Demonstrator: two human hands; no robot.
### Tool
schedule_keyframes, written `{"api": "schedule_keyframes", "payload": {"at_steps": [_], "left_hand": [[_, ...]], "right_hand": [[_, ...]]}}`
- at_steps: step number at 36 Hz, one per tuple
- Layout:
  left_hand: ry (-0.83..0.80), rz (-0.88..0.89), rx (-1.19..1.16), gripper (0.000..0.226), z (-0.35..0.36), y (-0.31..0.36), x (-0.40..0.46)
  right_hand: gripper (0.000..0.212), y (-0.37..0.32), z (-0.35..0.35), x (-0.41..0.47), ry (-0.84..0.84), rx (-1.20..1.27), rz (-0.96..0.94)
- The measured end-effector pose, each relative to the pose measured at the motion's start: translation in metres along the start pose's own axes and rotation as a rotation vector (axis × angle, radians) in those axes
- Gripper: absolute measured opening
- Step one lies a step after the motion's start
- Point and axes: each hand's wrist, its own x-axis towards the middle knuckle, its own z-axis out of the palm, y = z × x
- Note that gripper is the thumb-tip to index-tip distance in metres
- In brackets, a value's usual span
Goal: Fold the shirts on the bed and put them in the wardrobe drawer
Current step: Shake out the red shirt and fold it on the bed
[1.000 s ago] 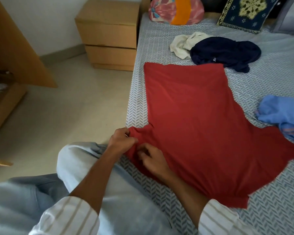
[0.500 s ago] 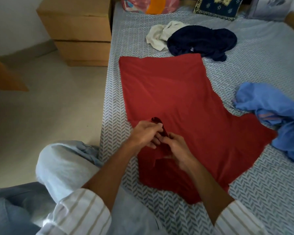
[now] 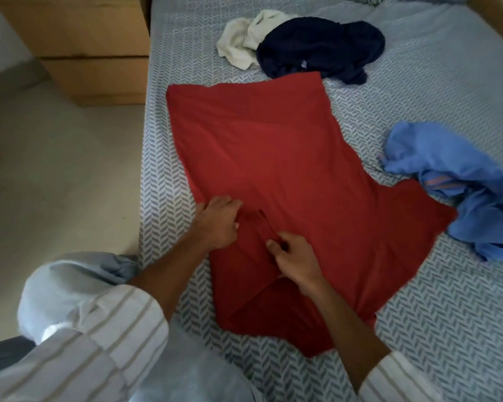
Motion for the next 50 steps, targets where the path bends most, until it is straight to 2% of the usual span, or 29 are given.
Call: {"api": "schedule_keyframes", "payload": {"at_steps": [5,9,13,16,18,23,27,31,34,38,41,45,47,50], "left_hand": [[-0.087,-0.011,0.039,0.028,-0.011,0.009,0.020],[-0.058,0.027,0.006,0.020,-0.018,0.024,0.031],[-0.062,0.076,-0.045,0.017,-0.019,0.041,0.041],[-0.068,0.127,-0.061,0.017,-0.013,0.053,0.049],[-0.089,0.145,-0.030,0.025,-0.008,0.057,0.054],[-0.074,0.159,0.079,0.040,0.000,0.053,0.056],[-0.063,0.138,0.081,0.038,-0.004,0.042,0.057],[-0.106,0.114,0.049,0.025,-0.018,0.031,0.059],[-0.136,0.120,0.077,0.030,-0.028,0.020,0.061],[-0.080,0.166,0.125,0.044,-0.033,0.001,0.062],[0.010,0.167,0.098,0.058,-0.029,-0.016,0.062],[0.247,0.033,-0.118,0.064,-0.026,-0.034,0.061],[0.300,-0.087,-0.225,0.060,-0.029,-0.045,0.065],[0.334,-0.172,-0.342,0.053,-0.037,-0.066,0.076]], "right_hand": [[0.014,0.005,-0.006,-0.004,0.047,0.028,-0.030],[0.009,0.007,-0.019,-0.006,0.030,0.309,0.077],[0.017,0.015,-0.036,-0.007,0.080,0.344,0.121],[0.016,0.022,-0.048,-0.004,0.129,0.300,0.165],[0.016,0.028,-0.052,0.000,0.156,0.227,0.190],[0.023,0.044,-0.054,0.007,0.218,-0.203,0.196],[0.022,0.044,-0.052,0.008,0.209,-0.247,0.230],[0.021,0.047,-0.053,0.011,0.208,-0.237,0.236],[0.022,0.046,-0.052,0.009,0.212,-0.289,0.224],[0.038,0.032,-0.039,0.008,0.385,-0.582,0.026],[0.035,0.007,-0.019,0.018,0.456,-0.679,-0.201],[0.032,-0.023,0.010,0.046,0.313,-0.666,-0.429],[0.037,-0.035,0.021,0.062,0.231,-0.662,-0.460],[0.044,-0.041,0.033,0.082,0.192,-0.637,-0.441]]}}
